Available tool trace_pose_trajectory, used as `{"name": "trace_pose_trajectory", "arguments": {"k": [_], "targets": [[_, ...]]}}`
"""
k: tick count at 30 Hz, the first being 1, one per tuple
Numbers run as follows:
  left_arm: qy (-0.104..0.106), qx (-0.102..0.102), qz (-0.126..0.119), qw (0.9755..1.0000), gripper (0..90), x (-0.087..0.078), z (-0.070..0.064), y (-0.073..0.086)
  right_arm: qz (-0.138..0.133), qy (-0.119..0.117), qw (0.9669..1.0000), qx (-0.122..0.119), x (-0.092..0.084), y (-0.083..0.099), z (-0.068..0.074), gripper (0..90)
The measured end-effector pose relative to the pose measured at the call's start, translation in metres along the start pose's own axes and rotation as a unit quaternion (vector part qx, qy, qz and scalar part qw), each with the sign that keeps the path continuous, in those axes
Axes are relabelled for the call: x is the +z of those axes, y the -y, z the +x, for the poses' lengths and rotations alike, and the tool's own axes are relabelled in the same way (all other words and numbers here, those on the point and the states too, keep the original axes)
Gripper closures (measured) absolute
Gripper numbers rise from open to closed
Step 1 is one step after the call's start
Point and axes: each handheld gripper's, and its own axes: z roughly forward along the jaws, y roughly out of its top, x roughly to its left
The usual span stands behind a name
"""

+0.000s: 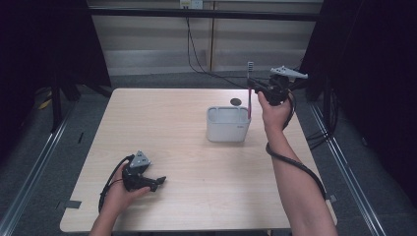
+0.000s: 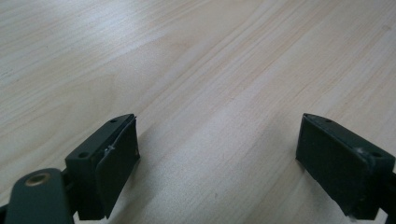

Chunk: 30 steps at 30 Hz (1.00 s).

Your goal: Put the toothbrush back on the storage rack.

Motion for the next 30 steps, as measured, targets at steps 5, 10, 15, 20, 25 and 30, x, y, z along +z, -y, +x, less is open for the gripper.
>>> {"name": "trace_pose_trajectory", "arguments": {"k": [5, 10, 15, 20, 25, 30], "targets": [[0.000, 0.001, -0.001, 1.0000, 12.7, 0.000, 0.000, 0.000, -0.002, 0.001, 1.0000, 0.003, 0.003, 0.003, -0.001, 83.8], [0.000, 0.001, -0.001, 1.0000, 12.7, 0.000, 0.000, 0.000, -0.001, 0.000, 1.0000, 0.004, 0.006, 0.005, -0.001, 83.7], [-0.001, 0.000, -0.002, 1.0000, 12.7, 0.000, 0.000, 0.000, 0.002, -0.001, 1.0000, 0.005, 0.009, 0.009, -0.001, 83.7], [0.000, 0.001, -0.001, 1.0000, 12.7, 0.000, 0.000, 0.000, 0.003, -0.004, 1.0000, 0.006, 0.012, 0.014, 0.000, 83.7], [0.001, 0.000, 0.000, 1.0000, 12.7, 0.000, 0.000, 0.000, 0.001, -0.003, 1.0000, 0.006, 0.013, 0.018, 0.000, 83.7], [0.001, 0.004, 0.004, 1.0000, 12.7, -0.001, 0.000, 0.000, 0.004, -0.004, 1.0000, 0.007, 0.013, 0.023, 0.000, 83.7]]}}
